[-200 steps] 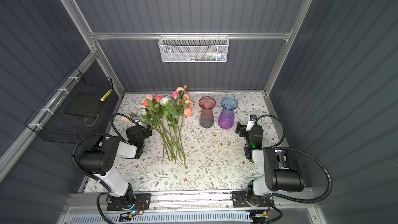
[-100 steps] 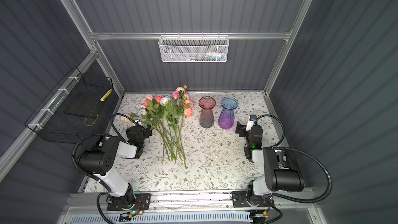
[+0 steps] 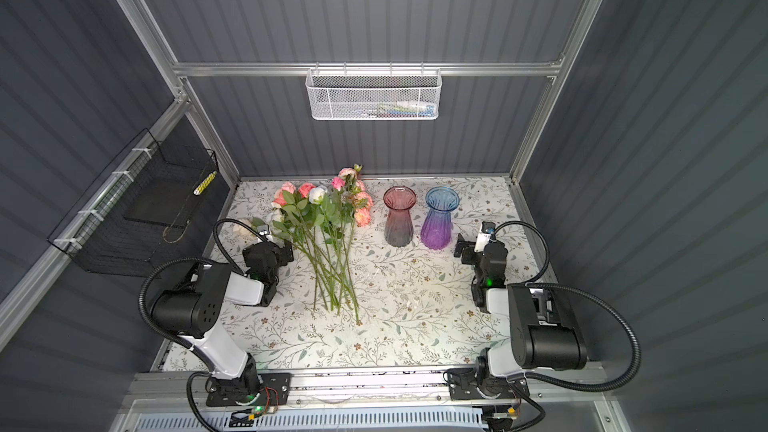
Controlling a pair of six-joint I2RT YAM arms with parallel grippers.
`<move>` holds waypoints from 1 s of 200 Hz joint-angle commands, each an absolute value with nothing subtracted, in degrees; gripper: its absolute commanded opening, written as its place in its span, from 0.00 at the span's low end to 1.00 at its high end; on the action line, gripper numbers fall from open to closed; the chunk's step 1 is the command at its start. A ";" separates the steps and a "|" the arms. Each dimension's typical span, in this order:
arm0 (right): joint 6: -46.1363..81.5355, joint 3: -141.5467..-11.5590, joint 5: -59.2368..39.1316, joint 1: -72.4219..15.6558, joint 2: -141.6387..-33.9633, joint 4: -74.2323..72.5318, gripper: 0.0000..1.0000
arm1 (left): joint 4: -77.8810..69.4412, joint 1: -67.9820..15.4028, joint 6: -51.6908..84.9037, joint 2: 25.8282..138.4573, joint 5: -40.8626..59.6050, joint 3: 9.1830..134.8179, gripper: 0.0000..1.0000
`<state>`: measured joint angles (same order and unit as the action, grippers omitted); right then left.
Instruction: Arrange the flowers into the vase
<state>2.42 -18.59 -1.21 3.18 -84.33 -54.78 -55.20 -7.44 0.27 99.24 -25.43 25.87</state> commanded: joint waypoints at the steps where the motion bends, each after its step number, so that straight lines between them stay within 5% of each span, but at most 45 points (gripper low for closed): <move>1: 2.54 -18.85 -1.71 3.60 -83.49 -55.11 0.99 | -55.98 -7.47 0.70 98.67 -25.53 25.64 1.00; 75: 5.31 -18.64 6.16 3.60 -79.26 -52.50 0.99 | -55.81 -7.47 0.06 93.78 -25.14 23.84 1.00; 108: 6.44 -24.73 9.33 3.29 -67.12 -32.98 0.99 | -38.34 -7.56 1.58 75.20 -25.09 25.47 1.00; 139: 21.81 -42.55 22.09 2.94 -57.10 6.03 0.99 | -14.08 -7.55 10.74 59.28 -23.24 34.76 1.00; 161: 25.86 -55.46 13.77 3.14 -54.92 24.45 0.99 | 2.90 -7.56 21.56 53.49 -22.11 44.12 1.00; 191: 37.52 -55.24 -0.80 4.83 -49.05 23.31 0.99 | 25.54 -7.56 39.26 48.08 -22.94 54.50 1.00; 200: 37.72 -56.38 -3.37 4.83 -49.17 24.63 0.88 | 26.64 -7.51 39.54 45.81 -19.69 54.22 1.00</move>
<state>29.78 -56.58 8.34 4.19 -49.52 13.15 5.37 -7.44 26.83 50.15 -23.42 52.05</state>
